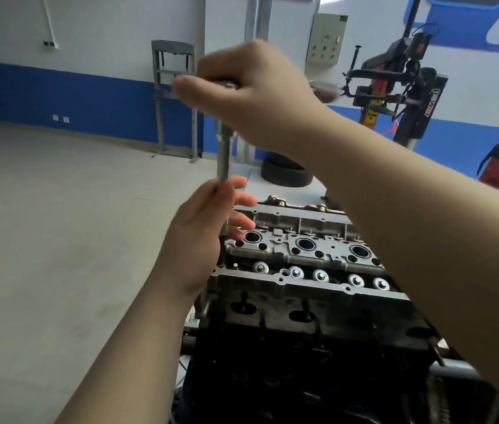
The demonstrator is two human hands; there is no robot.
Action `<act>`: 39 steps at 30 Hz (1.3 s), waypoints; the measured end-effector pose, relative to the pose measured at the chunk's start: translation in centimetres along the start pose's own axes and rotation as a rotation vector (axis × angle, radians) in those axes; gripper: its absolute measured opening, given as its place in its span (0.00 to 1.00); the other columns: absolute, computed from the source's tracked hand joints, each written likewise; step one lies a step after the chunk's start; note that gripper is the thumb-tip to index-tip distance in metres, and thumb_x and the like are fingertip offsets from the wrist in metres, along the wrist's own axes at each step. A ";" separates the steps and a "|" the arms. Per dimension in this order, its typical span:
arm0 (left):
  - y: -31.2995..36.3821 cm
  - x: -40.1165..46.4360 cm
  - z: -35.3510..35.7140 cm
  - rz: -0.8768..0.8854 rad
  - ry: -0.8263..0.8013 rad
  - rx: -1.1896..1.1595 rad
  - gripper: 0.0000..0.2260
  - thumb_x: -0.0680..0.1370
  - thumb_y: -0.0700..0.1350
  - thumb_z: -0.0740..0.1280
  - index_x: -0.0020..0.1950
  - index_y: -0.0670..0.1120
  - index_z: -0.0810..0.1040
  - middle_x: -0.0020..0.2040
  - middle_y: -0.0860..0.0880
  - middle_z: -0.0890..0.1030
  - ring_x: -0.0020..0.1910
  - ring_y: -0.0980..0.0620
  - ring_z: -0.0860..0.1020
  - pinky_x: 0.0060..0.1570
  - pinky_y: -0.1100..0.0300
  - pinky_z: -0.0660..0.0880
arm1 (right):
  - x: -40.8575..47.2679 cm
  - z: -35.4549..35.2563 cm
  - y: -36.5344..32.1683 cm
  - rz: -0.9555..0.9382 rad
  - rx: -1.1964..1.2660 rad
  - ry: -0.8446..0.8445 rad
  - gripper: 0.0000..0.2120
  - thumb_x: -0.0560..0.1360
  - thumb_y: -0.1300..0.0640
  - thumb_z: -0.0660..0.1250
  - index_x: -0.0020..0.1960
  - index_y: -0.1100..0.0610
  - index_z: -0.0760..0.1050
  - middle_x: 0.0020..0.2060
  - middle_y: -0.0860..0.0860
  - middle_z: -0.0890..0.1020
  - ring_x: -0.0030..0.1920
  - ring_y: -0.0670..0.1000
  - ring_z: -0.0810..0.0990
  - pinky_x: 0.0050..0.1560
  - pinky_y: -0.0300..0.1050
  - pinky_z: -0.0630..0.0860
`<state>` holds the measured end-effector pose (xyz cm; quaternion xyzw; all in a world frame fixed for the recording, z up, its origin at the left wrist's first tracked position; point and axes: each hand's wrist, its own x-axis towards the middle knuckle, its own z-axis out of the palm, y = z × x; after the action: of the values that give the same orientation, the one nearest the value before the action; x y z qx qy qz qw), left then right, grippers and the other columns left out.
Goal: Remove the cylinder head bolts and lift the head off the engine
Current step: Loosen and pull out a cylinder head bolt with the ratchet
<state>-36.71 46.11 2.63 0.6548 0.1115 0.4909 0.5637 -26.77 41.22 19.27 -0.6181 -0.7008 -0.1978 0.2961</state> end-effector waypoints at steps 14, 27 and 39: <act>-0.4 -0.1 0.0 0.005 0.104 0.063 0.13 0.87 0.54 0.58 0.55 0.52 0.81 0.44 0.48 0.83 0.41 0.49 0.82 0.45 0.56 0.80 | 0.5 1.7 -0.9 0.057 -0.437 0.154 0.26 0.79 0.32 0.57 0.34 0.51 0.65 0.27 0.47 0.68 0.28 0.47 0.67 0.31 0.44 0.62; -0.6 0.5 0.1 0.033 0.108 0.111 0.09 0.84 0.54 0.62 0.52 0.59 0.83 0.42 0.51 0.83 0.40 0.50 0.83 0.43 0.57 0.81 | 0.1 1.8 -1.4 0.127 -0.698 0.257 0.20 0.79 0.42 0.59 0.35 0.54 0.64 0.28 0.48 0.65 0.28 0.54 0.68 0.30 0.43 0.55; -0.1 0.7 0.2 0.003 0.060 0.142 0.12 0.86 0.56 0.61 0.47 0.55 0.80 0.41 0.49 0.81 0.37 0.50 0.77 0.38 0.57 0.77 | 1.0 2.7 -0.7 0.173 -0.534 0.238 0.16 0.77 0.48 0.61 0.34 0.53 0.64 0.28 0.48 0.67 0.32 0.53 0.73 0.31 0.44 0.64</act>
<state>-36.10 46.53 2.93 0.6784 0.1620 0.5018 0.5115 -27.97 43.56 18.00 -0.7039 -0.5294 -0.4199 0.2189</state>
